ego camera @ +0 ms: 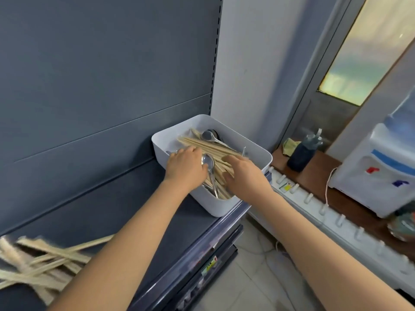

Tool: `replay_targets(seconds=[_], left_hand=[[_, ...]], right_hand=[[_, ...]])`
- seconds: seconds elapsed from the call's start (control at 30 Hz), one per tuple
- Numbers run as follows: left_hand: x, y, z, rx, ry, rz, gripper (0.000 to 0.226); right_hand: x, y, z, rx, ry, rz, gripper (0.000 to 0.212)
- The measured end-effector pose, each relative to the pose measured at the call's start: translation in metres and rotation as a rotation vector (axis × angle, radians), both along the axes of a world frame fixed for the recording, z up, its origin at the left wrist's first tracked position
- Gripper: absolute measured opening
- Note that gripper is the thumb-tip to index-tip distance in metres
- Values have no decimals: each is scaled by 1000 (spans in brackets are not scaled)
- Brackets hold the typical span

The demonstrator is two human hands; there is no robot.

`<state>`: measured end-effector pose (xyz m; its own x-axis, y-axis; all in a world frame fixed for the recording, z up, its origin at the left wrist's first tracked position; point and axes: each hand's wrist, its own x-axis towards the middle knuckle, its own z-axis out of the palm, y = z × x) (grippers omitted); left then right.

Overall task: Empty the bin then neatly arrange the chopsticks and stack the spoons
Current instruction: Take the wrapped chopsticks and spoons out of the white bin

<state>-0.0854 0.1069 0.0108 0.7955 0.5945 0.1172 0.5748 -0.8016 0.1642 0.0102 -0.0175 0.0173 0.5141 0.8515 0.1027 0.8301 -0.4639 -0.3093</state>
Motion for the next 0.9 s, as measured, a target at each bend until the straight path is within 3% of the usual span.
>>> replay_targets(seconds=[0.17,0.27,0.37,0.43,0.5,0.67,0.8,0.9], left_hand=[[60,48,-20,-386,27,245,49],[82,75,-35,-523,-39,420,61],[92,93,-43,-653,-182,614,53],[96,101,-47,-754,-319,688,35],[101,108,-52,-800,-436,718,21],[105,101,-55,-858,-596,853,44],[106,86,-57,-897,-767,920,52],[114,65,-50,-829,-872,913,25]], right_hand=[[67,56,-5,-125,28,70,42],[97,92,-18,-210,49,125,45],[117,118,-34,-264,66,214,42],[125,131,-44,-246,72,273,43],[134,144,-49,-242,79,330,39],[149,158,-50,-367,181,513,25],[160,157,-49,-415,380,639,23],[173,156,-47,-358,510,697,20]])
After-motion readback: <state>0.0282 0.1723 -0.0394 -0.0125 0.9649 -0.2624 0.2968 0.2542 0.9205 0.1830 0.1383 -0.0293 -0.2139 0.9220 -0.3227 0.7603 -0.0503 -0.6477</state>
